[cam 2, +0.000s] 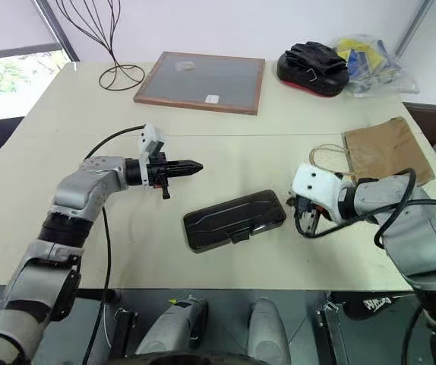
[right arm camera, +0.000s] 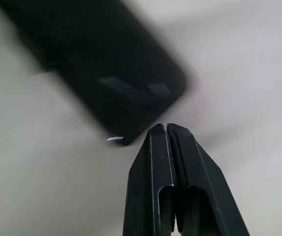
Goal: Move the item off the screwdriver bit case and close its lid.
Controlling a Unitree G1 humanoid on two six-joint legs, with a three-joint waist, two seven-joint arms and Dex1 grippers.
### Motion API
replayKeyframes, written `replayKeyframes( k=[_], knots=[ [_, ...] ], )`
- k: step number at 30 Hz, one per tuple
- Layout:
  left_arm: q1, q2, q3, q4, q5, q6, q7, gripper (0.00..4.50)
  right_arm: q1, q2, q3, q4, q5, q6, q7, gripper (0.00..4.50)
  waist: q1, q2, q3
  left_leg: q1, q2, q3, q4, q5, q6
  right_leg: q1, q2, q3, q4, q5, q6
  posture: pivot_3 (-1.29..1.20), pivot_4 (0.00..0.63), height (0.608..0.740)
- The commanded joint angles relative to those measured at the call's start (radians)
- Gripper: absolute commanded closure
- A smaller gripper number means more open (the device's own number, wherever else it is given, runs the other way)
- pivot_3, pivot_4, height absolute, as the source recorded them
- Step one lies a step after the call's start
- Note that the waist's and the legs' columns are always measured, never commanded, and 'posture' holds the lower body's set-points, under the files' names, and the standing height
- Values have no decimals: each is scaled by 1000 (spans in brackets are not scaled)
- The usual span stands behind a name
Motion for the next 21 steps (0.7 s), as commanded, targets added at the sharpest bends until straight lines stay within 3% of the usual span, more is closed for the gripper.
replayKeyframes(
  k=[1,5,9,16,21],
  knots=[
    [-103,-43,-36,179,83,-137,-52,4500,56,-45,-59,-119,104,16,55,4466,7,-1,1,0,0,0,1,-1,1,0,0,0,0,0,0,0,150,734],
    [-241,-137,-72,474,185,-305,-73,4500,92,-27,-14,-175,161,79,12,4466,13,-3,1,-1,0,1,4,-1,2,1,-1,0,-1,1,3,0,150,734],
    [-327,-207,-75,650,248,-410,-82,4500,78,42,72,-170,175,120,-77,4466,10,-4,2,-1,0,2,4,-2,4,2,-1,0,-4,2,4,0,150,734],
    [-382,-280,-98,775,349,-522,-162,4500,44,184,221,-118,127,199,-279,4466,11,-5,3,-2,-1,1,4,-2,4,2,-1,0,-5,3,5,0,150,734],
    [-387,-297,-106,799,401,-580,-193,4500,53,234,258,-150,136,238,-362,4466,11,-5,3,-2,-2,1,4,-2,4,2,-1,0,-5,3,5,0,150,734]
  ],
)
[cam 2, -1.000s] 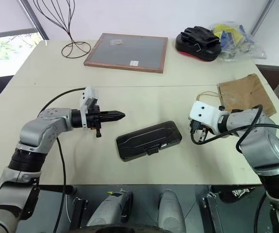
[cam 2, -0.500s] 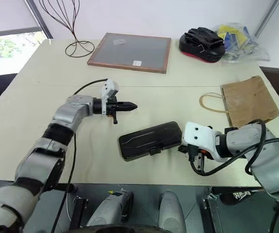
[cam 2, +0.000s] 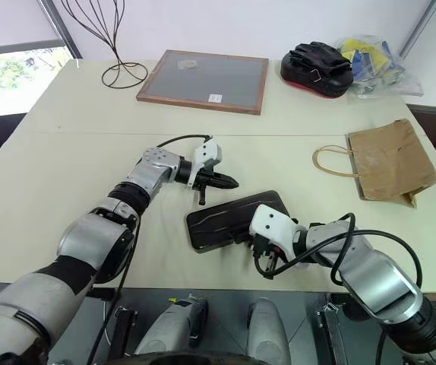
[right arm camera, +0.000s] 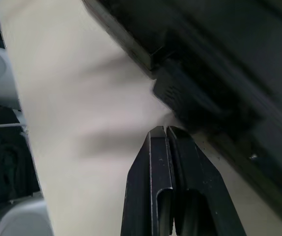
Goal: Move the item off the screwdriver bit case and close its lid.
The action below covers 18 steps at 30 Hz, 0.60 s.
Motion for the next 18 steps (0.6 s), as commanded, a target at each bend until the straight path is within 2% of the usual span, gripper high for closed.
replayKeyframes(
  k=[1,18],
  knots=[
    [-33,-10,-8,0,37,-58,-27,4500,-4,40,3,-47,8,32,-64,4466,0,0,0,0,0,0,0,0,0,0,0,0,0,0,0,0,150,734],
    [13,-97,-43,18,118,-226,-92,4500,-56,157,38,-52,-1,93,-250,4466,-15,0,0,0,0,-1,0,0,0,0,0,0,2,0,1,0,150,734]
  ],
)
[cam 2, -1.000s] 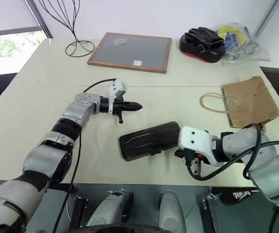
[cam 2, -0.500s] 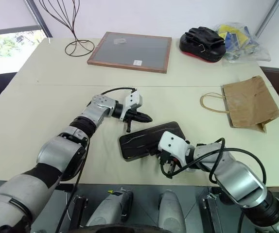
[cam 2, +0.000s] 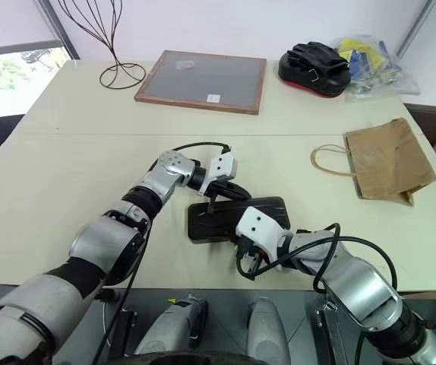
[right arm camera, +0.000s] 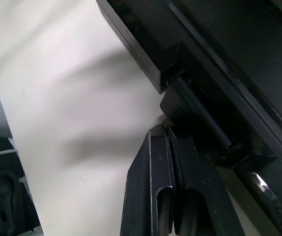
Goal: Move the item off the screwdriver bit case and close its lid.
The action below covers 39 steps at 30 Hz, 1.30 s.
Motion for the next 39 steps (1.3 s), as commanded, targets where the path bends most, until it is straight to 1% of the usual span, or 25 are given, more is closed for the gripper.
replayKeyframes(
  k=[1,5,10,17,25,29,32,36,39],
  knots=[
    [17,-18,-30,-3,32,-42,-51,4500,-54,35,-15,1,-25,-9,-67,4466,-8,0,0,0,0,0,0,0,0,0,0,0,1,0,0,0,150,734],
    [35,-13,-31,-7,42,-48,-67,4500,-83,56,-17,24,-40,-9,-102,4466,-15,0,0,0,0,0,1,0,0,0,0,0,2,0,0,0,150,734],
    [77,7,-60,-22,69,-76,-92,4500,-109,73,-20,39,-57,-33,-128,4466,-19,0,0,1,0,0,0,0,0,0,0,0,3,0,0,0,150,734],
    [144,37,-103,-39,114,-132,-98,4500,-150,70,-3,49,-87,-75,-155,4466,-22,0,-2,2,1,0,0,0,0,0,1,0,4,0,0,0,150,734],
    [92,34,-32,-25,83,-105,5,4500,-143,41,-8,-8,-19,-6,-98,4466,-17,0,-3,3,1,0,1,0,0,2,1,0,4,0,0,0,150,734],
    [60,61,19,-27,52,-93,60,4500,-126,-23,-26,-66,41,49,-36,4466,-11,0,-3,3,-1,-1,1,0,0,2,0,0,4,0,0,0,150,734],
    [45,102,50,-30,41,-99,102,4500,-118,-63,-63,-109,96,83,-1,4466,-12,0,-3,3,-1,-1,1,0,0,3,0,0,4,0,0,0,150,734],
    [15,176,129,-56,-8,-66,189,4500,-78,-154,-143,-165,160,80,68,4466,-17,0,-2,3,0,-1,1,0,0,2,0,0,4,0,0,0,150,734],
    [3,235,181,-88,-36,-40,254,4500,-50,-237,-225,-161,187,30,126,4466,-11,0,-2,2,0,-1,1,0,0,1,0,0,4,0,0,0,150,734]
  ],
)
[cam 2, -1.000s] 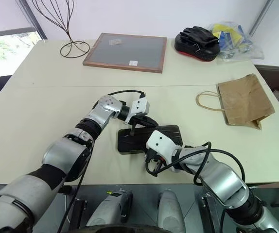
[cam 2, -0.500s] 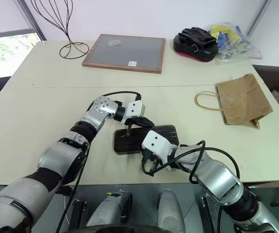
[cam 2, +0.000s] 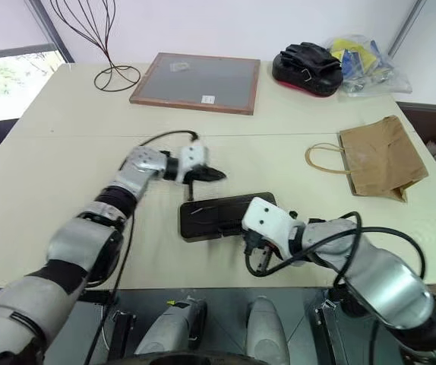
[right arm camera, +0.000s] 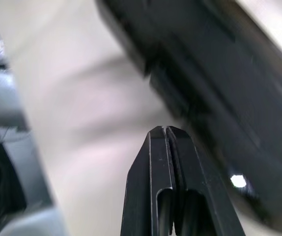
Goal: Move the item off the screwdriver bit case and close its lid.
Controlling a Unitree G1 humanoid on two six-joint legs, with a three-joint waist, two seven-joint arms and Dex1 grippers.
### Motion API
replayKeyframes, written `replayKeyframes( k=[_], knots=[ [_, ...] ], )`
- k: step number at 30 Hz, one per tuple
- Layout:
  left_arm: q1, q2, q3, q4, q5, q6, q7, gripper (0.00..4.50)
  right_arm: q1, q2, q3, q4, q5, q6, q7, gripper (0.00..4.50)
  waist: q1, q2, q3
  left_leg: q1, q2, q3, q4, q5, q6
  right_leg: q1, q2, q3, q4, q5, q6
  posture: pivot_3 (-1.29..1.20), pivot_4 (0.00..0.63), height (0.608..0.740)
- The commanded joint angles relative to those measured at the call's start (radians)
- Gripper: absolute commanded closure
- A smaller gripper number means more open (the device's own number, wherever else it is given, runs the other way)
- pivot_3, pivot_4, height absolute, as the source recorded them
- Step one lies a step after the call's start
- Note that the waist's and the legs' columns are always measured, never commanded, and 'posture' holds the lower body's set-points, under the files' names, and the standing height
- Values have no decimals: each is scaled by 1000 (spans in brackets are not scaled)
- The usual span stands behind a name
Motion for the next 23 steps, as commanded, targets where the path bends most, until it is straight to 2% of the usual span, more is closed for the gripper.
replayKeyframes(
  k=[1,3,5,9,14,18,23],
  knots=[
    [-37,59,90,-75,-72,50,72,4500,10,-87,-125,-9,29,-76,73,4466,4,-1,0,0,0,0,0,0,0,0,0,0,0,0,0,0,150,734],
    [-21,93,131,-128,-110,99,84,4500,15,-130,-178,33,27,-120,100,4466,3,-3,2,-1,-1,0,1,0,0,0,-1,0,-1,0,1,0,150,734],
    [63,140,159,-298,-158,193,60,4500,1,-166,-228,88,31,-160,127,4466,0,-3,2,-1,-1,0,1,0,0,1,-1,0,-1,0,1,0,150,734],
    [280,240,198,-723,-253,460,50,4500,-23,-224,-274,153,30,-246,184,4466,-9,0,1,-1,0,0,0,0,0,-1,-1,1,-1,0,1,0,150,734],
    [654,397,272,-1352,-501,909,38,4500,-70,-252,-301,242,49,-325,253,4466,-5,0,2,-1,1,1,-1,0,0,-2,0,1,0,0,0,0,150,734],
    [816,413,327,-1653,-655,1112,144,4500,-75,-276,-277,331,11,-414,289,4466,22,2,3,-1,1,0,-1,0,0,1,0,2,-3,0,0,0,150,734],
    [863,364,356,-1786,-740,1201,300,4500,-88,-261,-255,399,1,-464,307,4466,26,2,3,-1,1,1,-1,0,0,1,0,2,-7,0,0,0,150,734]
  ],
)
